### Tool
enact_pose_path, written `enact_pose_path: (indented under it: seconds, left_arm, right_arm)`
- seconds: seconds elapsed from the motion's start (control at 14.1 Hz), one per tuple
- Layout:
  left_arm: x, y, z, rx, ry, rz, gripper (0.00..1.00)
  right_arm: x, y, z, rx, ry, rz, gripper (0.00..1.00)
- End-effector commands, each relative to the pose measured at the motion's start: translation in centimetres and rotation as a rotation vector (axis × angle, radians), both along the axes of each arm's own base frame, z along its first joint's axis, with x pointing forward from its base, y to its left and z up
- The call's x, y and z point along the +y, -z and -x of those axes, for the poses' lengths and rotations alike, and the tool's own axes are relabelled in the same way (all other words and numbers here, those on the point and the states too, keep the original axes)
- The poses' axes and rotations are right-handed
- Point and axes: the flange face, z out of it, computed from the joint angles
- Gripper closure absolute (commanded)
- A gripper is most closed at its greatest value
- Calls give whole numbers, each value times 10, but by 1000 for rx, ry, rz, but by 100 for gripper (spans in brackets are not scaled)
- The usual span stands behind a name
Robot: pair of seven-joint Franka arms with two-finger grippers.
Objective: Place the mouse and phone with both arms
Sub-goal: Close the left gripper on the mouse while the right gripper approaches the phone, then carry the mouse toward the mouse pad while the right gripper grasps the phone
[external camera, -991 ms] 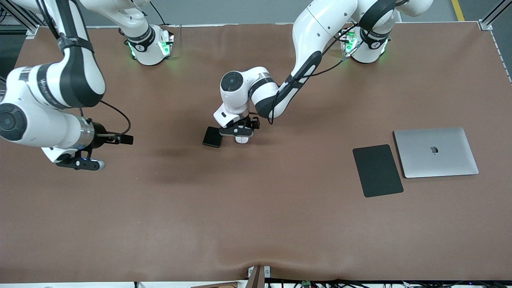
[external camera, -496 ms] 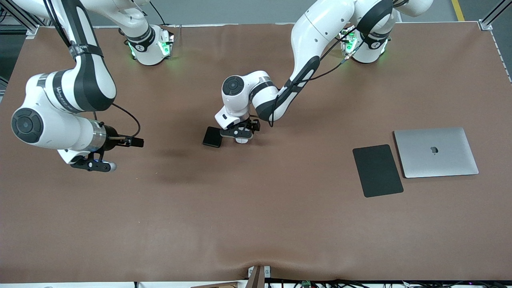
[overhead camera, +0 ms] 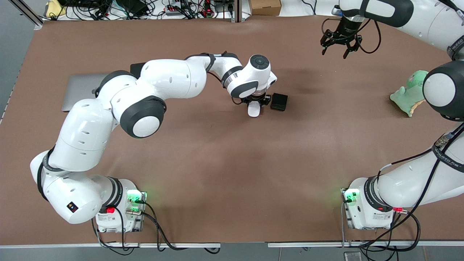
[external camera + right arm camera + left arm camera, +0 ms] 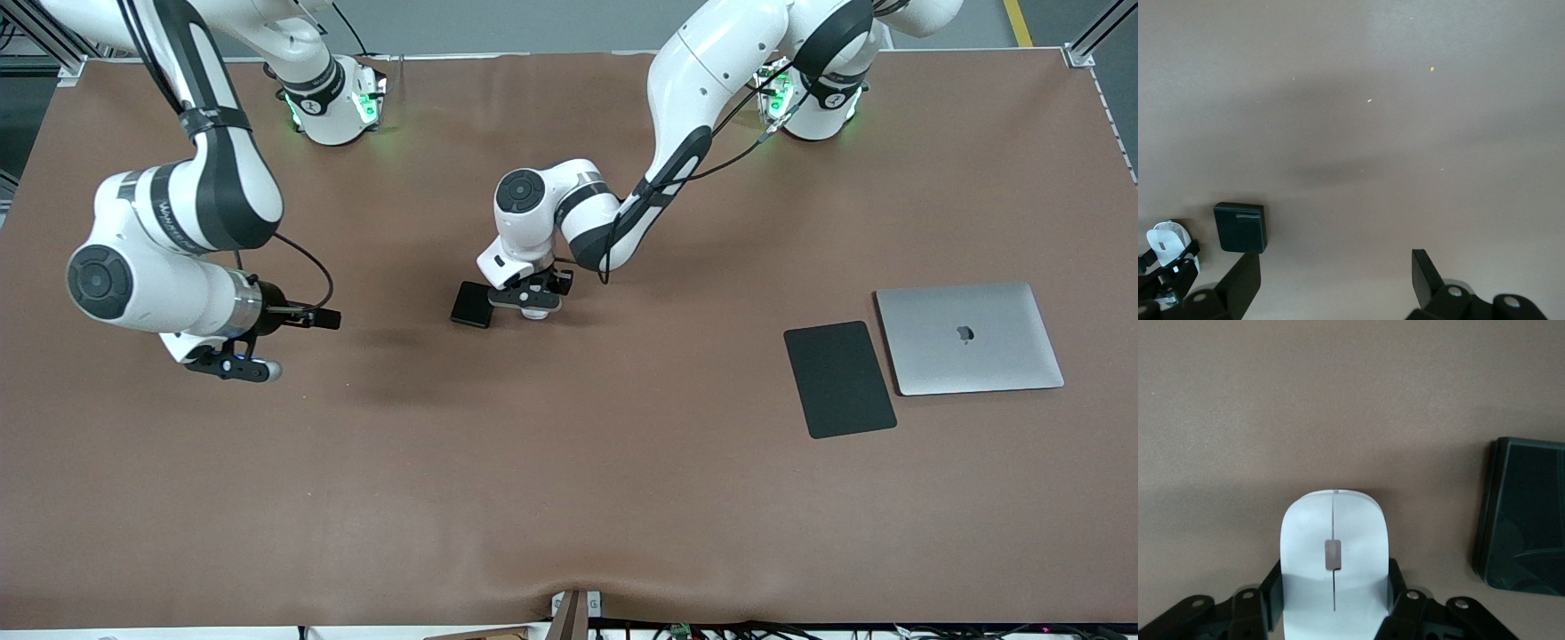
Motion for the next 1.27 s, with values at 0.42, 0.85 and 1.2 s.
enact_pose_path:
  seconds: [0.42, 0.85, 1.2]
  left_arm:
    - [18, -65, -46, -37, -96, 53, 100]
    - [93, -152, -111, -44, -231, -3, 100]
    - [172, -186, -146, -38, -325, -56, 100]
  right_arm:
    - [38, 38, 15, -35, 70, 20, 0]
    - [95, 92, 46, -97, 111, -7, 0]
    - [138, 133, 61, -133, 117, 10, 0]
